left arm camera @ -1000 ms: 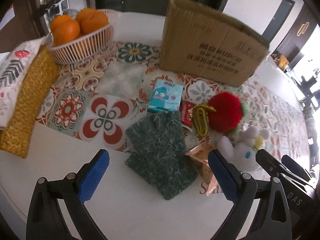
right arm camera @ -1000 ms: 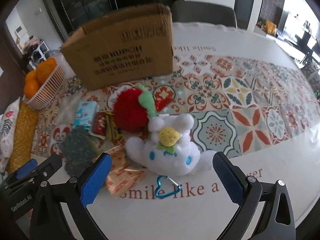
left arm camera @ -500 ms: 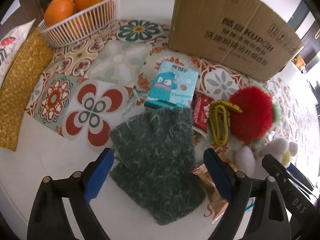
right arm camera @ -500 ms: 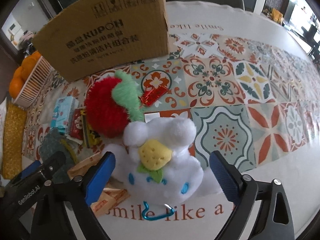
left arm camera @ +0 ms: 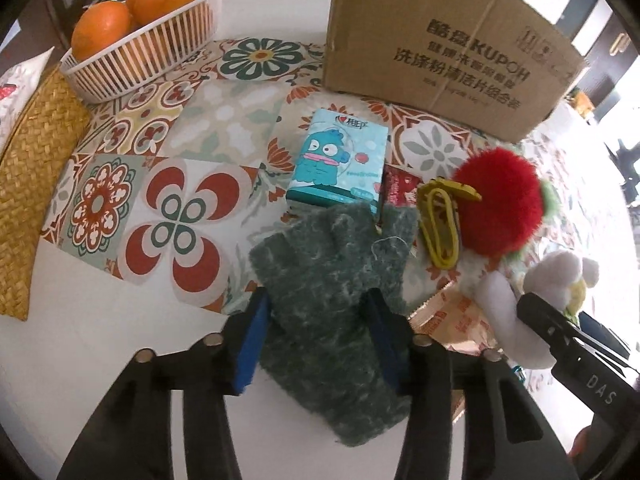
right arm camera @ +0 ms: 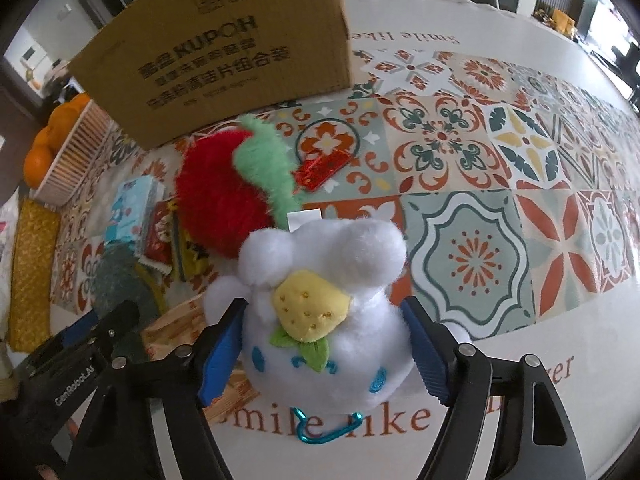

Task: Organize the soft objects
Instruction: 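Close the left tool on the green glove while the right tool grasps the white plush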

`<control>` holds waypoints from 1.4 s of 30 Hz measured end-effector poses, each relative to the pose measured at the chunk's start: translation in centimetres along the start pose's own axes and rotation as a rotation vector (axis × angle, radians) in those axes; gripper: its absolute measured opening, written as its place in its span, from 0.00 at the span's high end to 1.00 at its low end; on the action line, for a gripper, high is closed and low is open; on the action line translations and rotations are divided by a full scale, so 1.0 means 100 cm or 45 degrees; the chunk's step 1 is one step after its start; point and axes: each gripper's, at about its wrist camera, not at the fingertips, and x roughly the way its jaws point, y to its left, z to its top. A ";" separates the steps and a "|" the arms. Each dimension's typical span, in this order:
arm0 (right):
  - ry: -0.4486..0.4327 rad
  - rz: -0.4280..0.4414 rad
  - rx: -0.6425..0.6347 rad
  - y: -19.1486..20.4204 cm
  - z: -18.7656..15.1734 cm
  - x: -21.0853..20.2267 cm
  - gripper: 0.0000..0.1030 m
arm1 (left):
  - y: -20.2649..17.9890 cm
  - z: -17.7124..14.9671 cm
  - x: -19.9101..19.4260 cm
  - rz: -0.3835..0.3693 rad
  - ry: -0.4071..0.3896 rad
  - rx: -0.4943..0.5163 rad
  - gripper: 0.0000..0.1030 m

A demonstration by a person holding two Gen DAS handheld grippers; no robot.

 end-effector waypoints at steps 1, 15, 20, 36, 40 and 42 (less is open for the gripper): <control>-0.010 0.000 -0.012 0.003 -0.002 -0.003 0.26 | 0.000 0.000 -0.002 -0.011 -0.007 0.004 0.61; -0.162 -0.028 -0.061 0.021 -0.011 -0.048 0.26 | 0.005 -0.017 -0.044 -0.212 -0.156 0.069 0.80; -0.215 -0.033 -0.063 0.024 -0.016 -0.063 0.26 | 0.006 -0.015 -0.064 -0.212 -0.230 0.106 0.80; -0.444 0.032 -0.071 0.039 -0.007 -0.127 0.26 | 0.000 0.013 -0.133 -0.249 -0.497 0.203 0.80; -0.512 0.045 -0.080 0.042 0.000 -0.144 0.26 | -0.004 0.025 -0.148 -0.265 -0.557 0.226 0.80; -0.543 0.060 -0.079 0.044 0.005 -0.152 0.26 | -0.005 0.032 -0.155 -0.277 -0.591 0.235 0.80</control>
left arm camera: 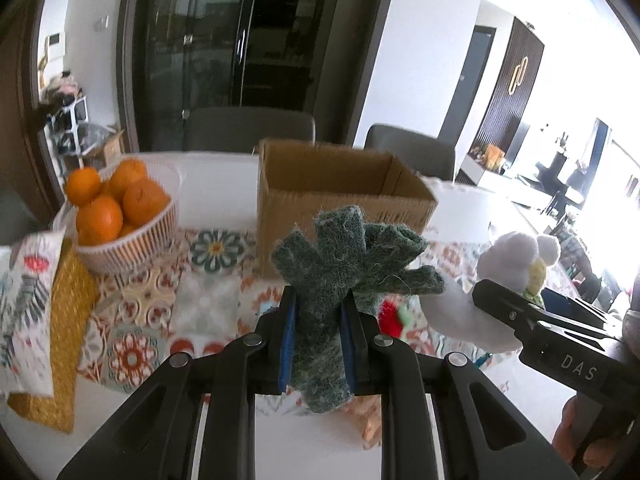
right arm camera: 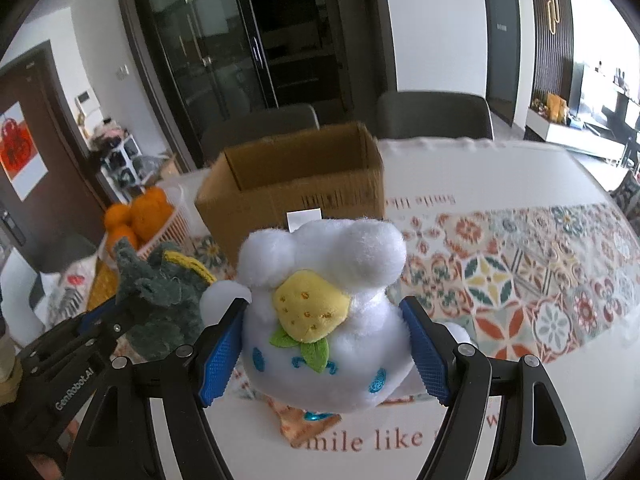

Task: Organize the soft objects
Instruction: 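Close the left tool on the green glove while the right tool grasps the white plush, then carry the glove in the left tool while the right tool carries the plush to the box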

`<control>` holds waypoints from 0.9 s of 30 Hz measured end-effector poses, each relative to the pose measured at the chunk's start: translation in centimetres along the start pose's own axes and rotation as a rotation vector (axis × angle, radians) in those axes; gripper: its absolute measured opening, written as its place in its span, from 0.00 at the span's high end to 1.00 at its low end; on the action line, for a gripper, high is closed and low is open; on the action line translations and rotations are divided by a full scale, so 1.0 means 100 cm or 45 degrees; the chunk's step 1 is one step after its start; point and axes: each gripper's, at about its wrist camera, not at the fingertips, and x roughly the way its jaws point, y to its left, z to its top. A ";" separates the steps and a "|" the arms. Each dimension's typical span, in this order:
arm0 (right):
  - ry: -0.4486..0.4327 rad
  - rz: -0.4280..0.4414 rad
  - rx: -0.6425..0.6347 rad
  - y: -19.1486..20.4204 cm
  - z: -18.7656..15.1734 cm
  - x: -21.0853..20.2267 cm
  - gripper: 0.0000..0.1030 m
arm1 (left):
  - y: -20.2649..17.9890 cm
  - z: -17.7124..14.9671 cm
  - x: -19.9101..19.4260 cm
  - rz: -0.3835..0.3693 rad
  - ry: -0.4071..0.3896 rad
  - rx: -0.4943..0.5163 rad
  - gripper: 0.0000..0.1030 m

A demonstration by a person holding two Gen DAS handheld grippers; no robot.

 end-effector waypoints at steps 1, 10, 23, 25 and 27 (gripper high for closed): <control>-0.019 0.010 0.003 0.000 0.005 -0.003 0.26 | -0.001 0.005 -0.001 -0.003 -0.014 0.004 0.80; -0.134 0.038 0.000 0.006 0.047 -0.013 0.26 | -0.004 0.047 -0.002 0.001 -0.122 0.054 0.80; -0.210 0.073 -0.049 0.014 0.114 0.000 0.25 | 0.000 0.112 0.022 -0.035 -0.162 0.091 0.80; -0.210 0.075 -0.053 0.015 0.124 0.005 0.25 | 0.000 0.119 0.029 -0.039 -0.155 0.093 0.80; -0.202 0.080 -0.060 0.014 0.135 0.012 0.25 | -0.002 0.127 0.036 -0.043 -0.142 0.099 0.80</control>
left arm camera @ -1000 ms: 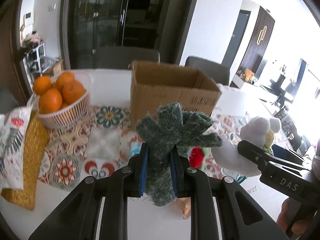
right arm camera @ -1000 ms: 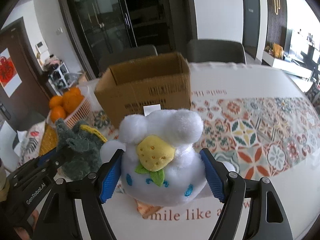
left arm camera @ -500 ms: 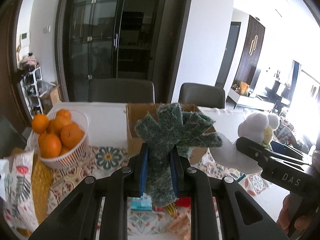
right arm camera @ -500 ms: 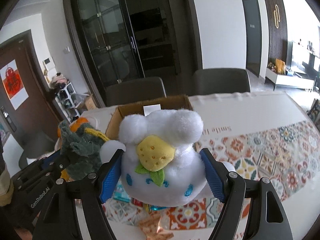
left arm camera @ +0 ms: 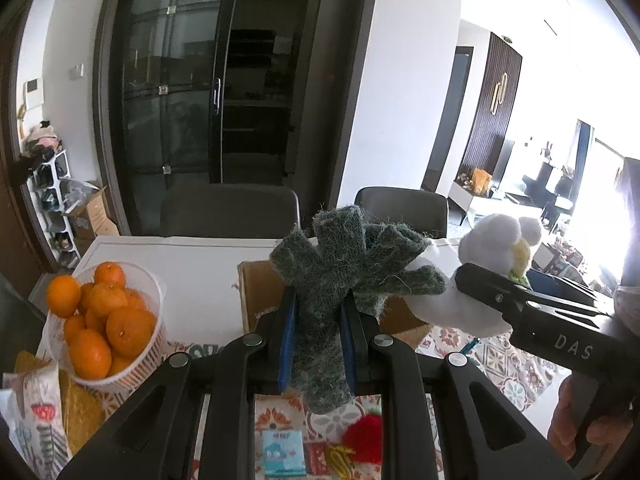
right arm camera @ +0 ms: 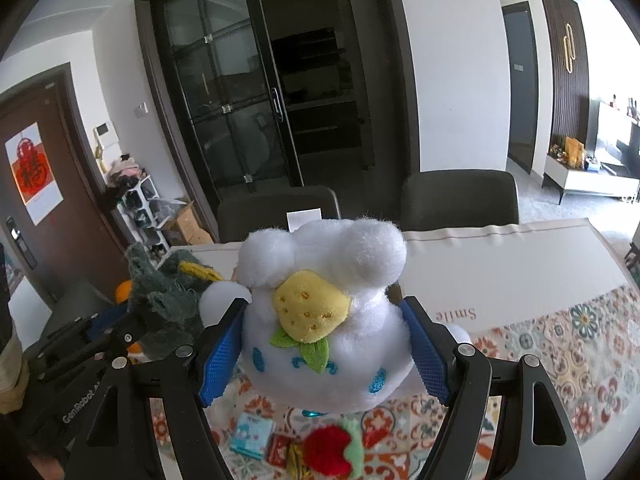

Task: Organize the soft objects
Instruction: 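Carry the glove in the left tool while the right tool carries the plush to the box, then open the left tool over the box while the right tool releases the plush inside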

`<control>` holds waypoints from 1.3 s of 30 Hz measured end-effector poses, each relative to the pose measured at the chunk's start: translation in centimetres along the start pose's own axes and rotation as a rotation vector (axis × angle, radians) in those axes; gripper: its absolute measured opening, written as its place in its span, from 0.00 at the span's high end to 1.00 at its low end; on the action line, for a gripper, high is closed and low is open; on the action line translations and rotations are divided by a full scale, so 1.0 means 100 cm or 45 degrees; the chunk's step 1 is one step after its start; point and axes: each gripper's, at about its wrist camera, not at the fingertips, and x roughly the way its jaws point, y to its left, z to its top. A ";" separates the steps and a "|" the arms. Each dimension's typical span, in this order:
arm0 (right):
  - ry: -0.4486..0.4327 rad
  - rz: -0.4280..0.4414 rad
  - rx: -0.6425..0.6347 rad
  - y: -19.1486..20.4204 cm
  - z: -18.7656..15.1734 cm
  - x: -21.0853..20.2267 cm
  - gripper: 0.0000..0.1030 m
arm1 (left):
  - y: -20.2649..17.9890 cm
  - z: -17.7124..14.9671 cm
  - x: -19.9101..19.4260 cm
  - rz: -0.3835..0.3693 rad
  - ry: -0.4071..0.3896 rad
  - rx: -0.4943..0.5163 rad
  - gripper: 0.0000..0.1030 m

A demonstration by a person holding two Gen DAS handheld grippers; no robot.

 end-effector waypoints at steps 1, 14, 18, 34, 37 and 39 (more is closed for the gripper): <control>0.005 0.003 0.004 -0.001 0.004 0.004 0.25 | 0.001 0.004 0.005 0.001 0.005 0.003 0.80; 0.130 0.054 -0.032 -0.013 0.041 0.081 0.25 | 0.013 0.028 0.075 0.009 0.138 -0.001 0.79; 0.195 0.056 -0.055 -0.014 0.044 0.108 0.25 | 0.016 0.028 0.100 0.004 0.214 0.000 0.79; 0.470 0.105 0.012 -0.038 0.018 0.185 0.21 | 0.014 0.015 0.148 -0.027 0.441 0.063 0.41; 0.453 0.089 -0.012 -0.034 0.022 0.181 0.13 | 0.017 0.017 0.140 0.032 0.423 0.081 0.35; 0.434 0.064 -0.012 -0.035 0.025 0.177 0.13 | 0.016 0.017 0.133 0.073 0.409 0.100 0.34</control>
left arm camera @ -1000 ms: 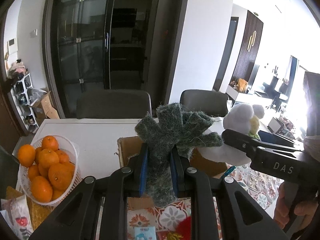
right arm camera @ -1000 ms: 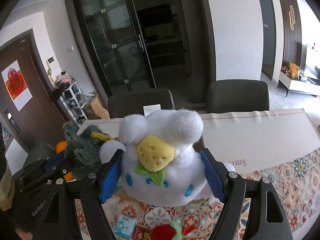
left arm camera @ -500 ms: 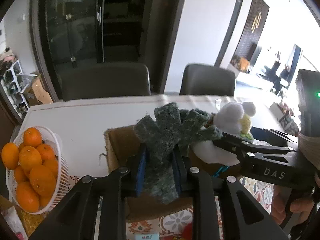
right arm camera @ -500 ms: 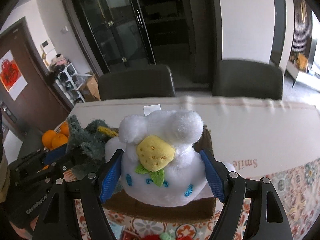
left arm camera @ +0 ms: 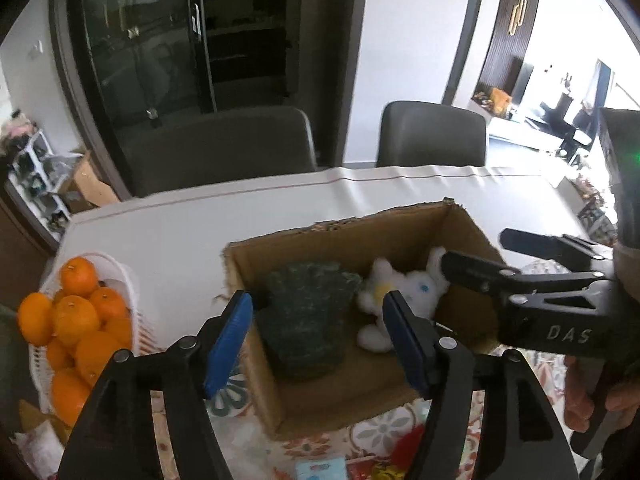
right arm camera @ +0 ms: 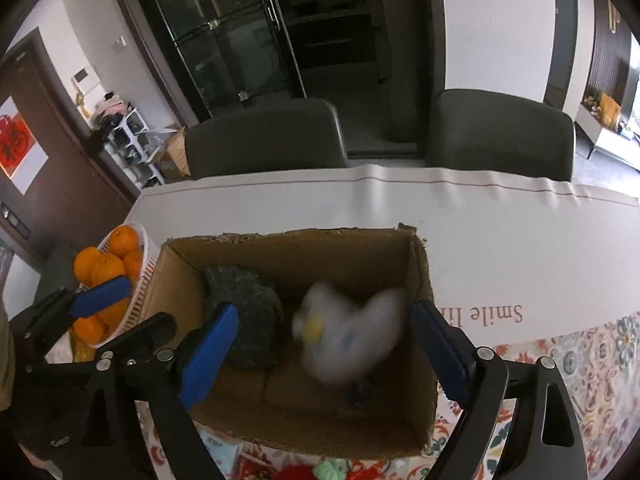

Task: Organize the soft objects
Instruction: 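Open the left tool over the box while the right tool releases the plush inside, then reach the left tool to the blue tissue pack while the right tool reaches the red pompom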

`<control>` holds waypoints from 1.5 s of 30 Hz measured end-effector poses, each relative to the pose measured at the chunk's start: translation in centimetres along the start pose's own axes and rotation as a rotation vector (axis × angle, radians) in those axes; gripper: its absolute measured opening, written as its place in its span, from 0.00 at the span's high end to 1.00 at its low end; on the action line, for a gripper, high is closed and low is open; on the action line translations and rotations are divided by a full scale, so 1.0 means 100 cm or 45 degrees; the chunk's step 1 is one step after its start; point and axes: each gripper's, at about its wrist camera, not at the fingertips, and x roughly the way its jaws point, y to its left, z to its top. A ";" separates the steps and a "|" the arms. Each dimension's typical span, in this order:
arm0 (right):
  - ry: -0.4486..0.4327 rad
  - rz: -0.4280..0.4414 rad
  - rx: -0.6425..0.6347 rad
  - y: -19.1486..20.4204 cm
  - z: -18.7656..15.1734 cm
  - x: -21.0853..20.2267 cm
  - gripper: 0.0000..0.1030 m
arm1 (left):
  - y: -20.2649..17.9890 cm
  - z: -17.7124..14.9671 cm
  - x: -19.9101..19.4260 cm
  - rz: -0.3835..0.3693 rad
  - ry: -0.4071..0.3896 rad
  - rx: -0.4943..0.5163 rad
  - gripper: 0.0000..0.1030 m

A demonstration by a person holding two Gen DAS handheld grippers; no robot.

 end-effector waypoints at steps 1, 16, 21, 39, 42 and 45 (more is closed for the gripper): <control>-0.003 -0.002 0.001 0.000 -0.001 -0.002 0.13 | 0.000 -0.002 -0.004 0.005 -0.005 0.004 0.34; -0.195 -0.168 -0.027 0.018 -0.030 -0.077 0.13 | -0.005 -0.029 -0.065 0.105 -0.139 0.009 0.05; -0.203 -0.165 -0.030 0.026 -0.044 -0.092 0.13 | -0.006 -0.046 -0.078 0.130 -0.123 0.004 0.05; -0.070 -0.161 -0.021 0.035 -0.108 -0.096 0.13 | -0.006 -0.108 -0.076 0.157 0.066 -0.049 0.01; -0.024 -0.146 -0.010 0.033 -0.119 -0.089 0.13 | -0.007 -0.117 -0.070 0.160 0.101 -0.048 0.01; 0.016 -0.144 0.003 0.031 -0.128 -0.081 0.13 | -0.008 -0.125 -0.062 0.163 0.138 -0.047 0.01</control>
